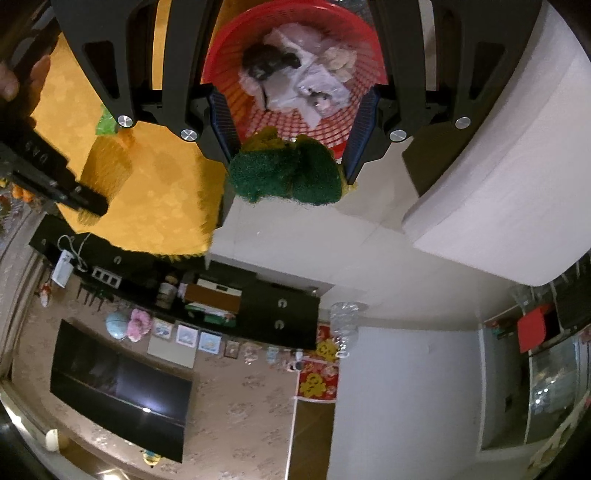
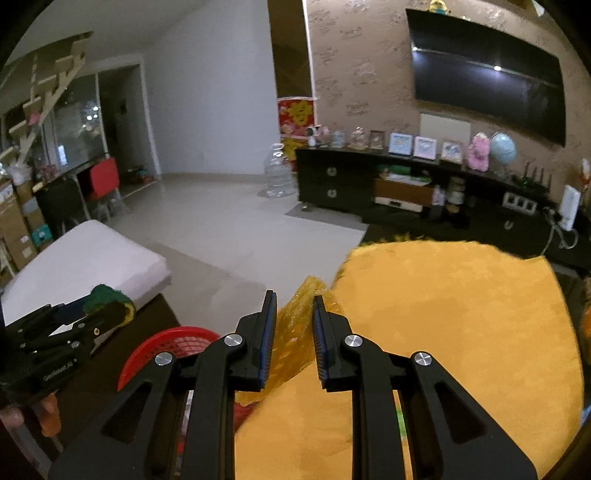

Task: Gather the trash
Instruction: 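Carry sponge and mesh sleeve over the red basket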

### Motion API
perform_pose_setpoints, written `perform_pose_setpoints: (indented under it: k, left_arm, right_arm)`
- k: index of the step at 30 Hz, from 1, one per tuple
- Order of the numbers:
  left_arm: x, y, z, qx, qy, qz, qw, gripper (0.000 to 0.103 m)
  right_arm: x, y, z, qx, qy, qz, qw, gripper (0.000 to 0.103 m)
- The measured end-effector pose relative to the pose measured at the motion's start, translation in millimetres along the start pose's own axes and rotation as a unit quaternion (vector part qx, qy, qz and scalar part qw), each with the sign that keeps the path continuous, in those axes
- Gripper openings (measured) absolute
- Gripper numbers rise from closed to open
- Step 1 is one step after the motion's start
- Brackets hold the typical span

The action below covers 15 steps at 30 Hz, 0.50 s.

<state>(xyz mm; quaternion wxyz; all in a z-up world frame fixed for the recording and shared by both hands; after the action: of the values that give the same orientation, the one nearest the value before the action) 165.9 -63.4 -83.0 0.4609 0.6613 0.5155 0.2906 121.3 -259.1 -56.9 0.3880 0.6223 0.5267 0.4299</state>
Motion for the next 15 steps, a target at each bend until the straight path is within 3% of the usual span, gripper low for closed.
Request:
perform_pose_setpoints:
  k: [15]
  left_arm:
    - [35.5,-50.2,26.8,0.071,0.036,0.011,0.9968,0.052]
  right_arm:
    - [77.2,-51.7,47.2,0.08,0.085,0.003,0.993,0.019]
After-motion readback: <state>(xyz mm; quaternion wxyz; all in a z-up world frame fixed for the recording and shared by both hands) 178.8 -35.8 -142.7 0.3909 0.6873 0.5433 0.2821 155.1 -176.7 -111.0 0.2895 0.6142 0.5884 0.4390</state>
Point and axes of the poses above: each gripper's, at about its wrist camera, not at the fingertips, and z roughly the way its jaws point, x to its left, y to its top, the point moved 8 cm from there along z, roughly the way its jaws point, and after that the axes turned 13 degrees about -x, right-handed, at the moved point
